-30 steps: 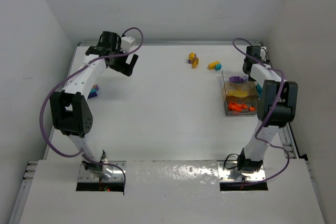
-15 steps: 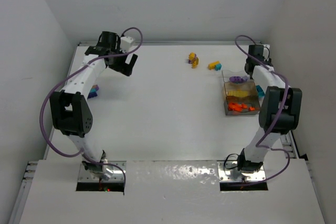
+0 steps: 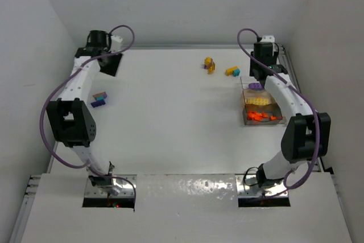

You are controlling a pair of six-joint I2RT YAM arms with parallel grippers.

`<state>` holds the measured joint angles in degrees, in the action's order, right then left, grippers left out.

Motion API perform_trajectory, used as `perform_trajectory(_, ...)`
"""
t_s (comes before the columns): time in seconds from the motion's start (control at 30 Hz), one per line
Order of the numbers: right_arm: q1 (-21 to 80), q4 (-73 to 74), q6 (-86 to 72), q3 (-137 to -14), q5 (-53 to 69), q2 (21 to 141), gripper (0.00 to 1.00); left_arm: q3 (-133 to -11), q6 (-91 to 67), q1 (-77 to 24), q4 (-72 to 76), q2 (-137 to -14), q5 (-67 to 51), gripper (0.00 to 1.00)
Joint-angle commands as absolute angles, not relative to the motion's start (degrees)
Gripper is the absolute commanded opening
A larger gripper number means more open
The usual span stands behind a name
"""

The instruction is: Sort the legos into containers by color

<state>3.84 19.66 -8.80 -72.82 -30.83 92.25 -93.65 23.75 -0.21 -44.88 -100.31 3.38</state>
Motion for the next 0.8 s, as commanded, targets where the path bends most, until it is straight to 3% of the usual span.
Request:
perform_trajectory(0.0, 9.04, 18.9, -10.02, -74.54, -23.39, 88.42, 0.52, -94.48, 29.69, 10.6, -50.61, -102.47, 9.58, 0.38)
perform_trajectory(0.03, 10.36, 18.55, -10.02, -73.66, -21.29, 88.07, 0.52, -94.66, 31.1, 12.37, -53.76, -103.18, 8.97, 0.29)
perform_trajectory(0.07, 12.89, 18.37, -10.28, -73.48, -20.23, 87.72, 0.52, -94.48, 31.9, 14.22, -54.57, -104.05, 7.66, 0.26)
perform_trajectory(0.1, 14.05, 18.46, -12.2, -73.48, -19.17, 87.71, 0.52, -94.66, 31.47, 17.37, -55.02, -104.41, 6.95, 0.29)
perform_trajectory(0.2, 18.1, 17.32, -16.24, -73.48, -16.61, 87.54, 0.52, -95.27, 31.28, 20.3, -57.56, -105.2, 0.99, 0.63)
perform_trajectory(0.27, 20.2, 15.04, -18.01, -70.94, -14.87, 86.93, 0.52, -92.13, 36.18, 20.3, -57.31, -103.37, -4.62, 0.72)
perform_trajectory(0.37, 21.44, 10.47, -20.9, -65.93, -14.16, 85.35, 0.53, -83.17, 39.9, 20.13, -48.81, -99.86, -3.45, 1.0)
perform_trajectory(0.57, 22.06, 12.66, -20.92, -62.76, -14.76, 84.29, 0.53, -87.45, 26.05, 19.6, -47.47, -106.6, -2.02, 1.0)
perform_trajectory(0.77, 21.97, 12.74, -21.53, -61.7, -14.5, 83.85, 0.53, -80.53, 21.45, 13.63, -38.95, -106.44, 6.67, 1.0)
